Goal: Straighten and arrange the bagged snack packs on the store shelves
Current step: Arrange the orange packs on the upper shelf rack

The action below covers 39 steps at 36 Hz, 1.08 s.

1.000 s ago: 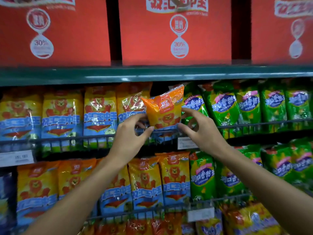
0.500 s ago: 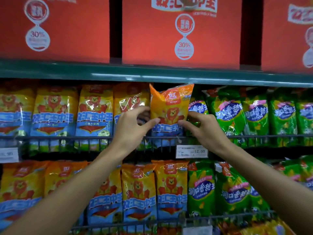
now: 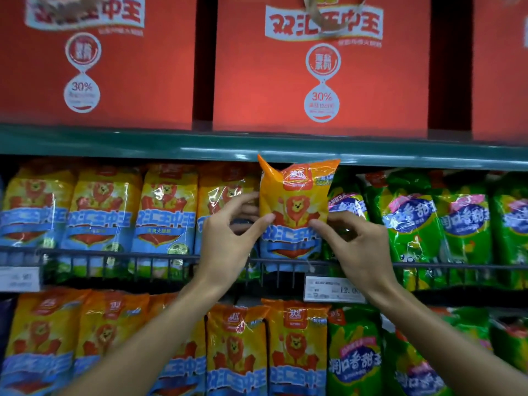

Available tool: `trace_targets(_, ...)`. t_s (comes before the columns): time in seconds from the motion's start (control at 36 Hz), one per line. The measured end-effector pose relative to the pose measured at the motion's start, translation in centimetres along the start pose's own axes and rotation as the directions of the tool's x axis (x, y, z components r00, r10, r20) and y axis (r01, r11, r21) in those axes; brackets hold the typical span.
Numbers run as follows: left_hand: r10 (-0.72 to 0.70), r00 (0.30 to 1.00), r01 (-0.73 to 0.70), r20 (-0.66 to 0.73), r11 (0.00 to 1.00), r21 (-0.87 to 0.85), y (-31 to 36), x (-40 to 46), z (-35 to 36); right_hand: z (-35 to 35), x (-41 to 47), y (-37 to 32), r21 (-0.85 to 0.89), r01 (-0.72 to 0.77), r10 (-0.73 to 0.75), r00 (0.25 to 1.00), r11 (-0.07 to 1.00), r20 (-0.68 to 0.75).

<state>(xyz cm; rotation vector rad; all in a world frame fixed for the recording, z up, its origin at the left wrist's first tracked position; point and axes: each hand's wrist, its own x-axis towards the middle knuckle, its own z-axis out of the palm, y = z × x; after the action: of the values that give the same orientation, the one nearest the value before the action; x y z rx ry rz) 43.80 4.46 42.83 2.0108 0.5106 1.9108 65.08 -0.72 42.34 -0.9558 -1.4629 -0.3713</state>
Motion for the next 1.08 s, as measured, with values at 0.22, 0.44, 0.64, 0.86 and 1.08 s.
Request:
trace_targets(0.22,0.007,1.000,-0.010,0.017,0.984,0.176,-0.3,0.2,-0.4,-0.4,1.0,-0.7,-0.198,-0.048,0.078,0.986,0.979,0.149)
trace_targets(0.44,0.307,0.950,-0.301,0.065,0.833,0.465,-2.1,0.6,-0.1,0.3,1.0,-0.3,-0.219,0.121,-0.114,0.992,0.968,0.044)
trace_targets(0.64,0.305,0.923,-0.381,0.234,0.648,0.659,-3.1,1.4,0.5,1.1,1.0,0.5,-0.508,0.244,-0.120,0.957,0.826,0.264)
trace_targets(0.86,0.287,0.897,-0.443,0.337,0.577,0.686,-2.2,0.6,0.1,0.6,0.8,-0.3,-0.516,0.229,-0.051,0.940,0.825,0.337)
trace_targets(1.08,0.201,0.847,-0.520,0.493,0.509,0.686,-2.7,1.9,0.7,1.4,1.5,-0.5,-0.542,0.311,-0.051,0.896,0.781,0.442)
